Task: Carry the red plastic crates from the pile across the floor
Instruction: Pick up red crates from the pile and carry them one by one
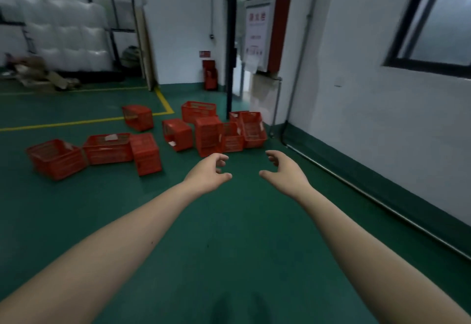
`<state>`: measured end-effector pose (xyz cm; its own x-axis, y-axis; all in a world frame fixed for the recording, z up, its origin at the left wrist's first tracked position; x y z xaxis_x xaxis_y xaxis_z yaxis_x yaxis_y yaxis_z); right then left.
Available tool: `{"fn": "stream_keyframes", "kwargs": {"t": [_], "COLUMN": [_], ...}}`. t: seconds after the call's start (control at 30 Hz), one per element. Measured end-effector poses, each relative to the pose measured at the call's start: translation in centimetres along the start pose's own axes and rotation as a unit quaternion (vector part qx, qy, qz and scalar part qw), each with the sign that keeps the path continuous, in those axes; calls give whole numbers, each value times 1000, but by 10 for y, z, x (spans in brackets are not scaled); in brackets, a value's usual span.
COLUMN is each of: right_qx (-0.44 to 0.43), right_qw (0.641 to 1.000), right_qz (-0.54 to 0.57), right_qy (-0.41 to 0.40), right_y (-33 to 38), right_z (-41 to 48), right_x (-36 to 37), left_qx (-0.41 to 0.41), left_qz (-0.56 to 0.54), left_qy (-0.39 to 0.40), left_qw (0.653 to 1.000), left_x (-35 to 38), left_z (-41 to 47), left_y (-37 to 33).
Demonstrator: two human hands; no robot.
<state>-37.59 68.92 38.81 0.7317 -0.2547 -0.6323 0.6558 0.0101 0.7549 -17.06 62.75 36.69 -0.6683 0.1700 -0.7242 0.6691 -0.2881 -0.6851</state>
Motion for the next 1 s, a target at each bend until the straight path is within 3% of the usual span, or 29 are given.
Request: {"fn": "stream_keyframes", "kwargs": {"t": [0.33,0.67,1.0], "right_qx": [-82,-141,-153], "right_qw": [991,969,959], "right_qz": [4,-3,4], "right_qy": [104,205,238], "right_y": [5,34,99], "right_z": [225,400,611], "right_x": [59,189,334], "left_qx": [-97,-199,-240], "left_qz": [24,29,55], "left_qy": [-99,-133,-90], "left_qw": [990,970,965], "left_x": [-46,-92,-198], "left_z": [155,283,478], "left_y": [58,178,330]}}
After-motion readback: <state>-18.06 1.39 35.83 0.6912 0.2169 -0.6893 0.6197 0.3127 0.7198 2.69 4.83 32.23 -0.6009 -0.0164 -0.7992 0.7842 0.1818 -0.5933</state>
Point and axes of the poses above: each hand's wrist, its own z-axis towards the middle knuckle, its own x-axis out of the palm, y = z × x, the point moved 1 cm from there along z, towards the middle knuckle, and after that the axes turned 8 degrees about z, right-handed, at the moved point
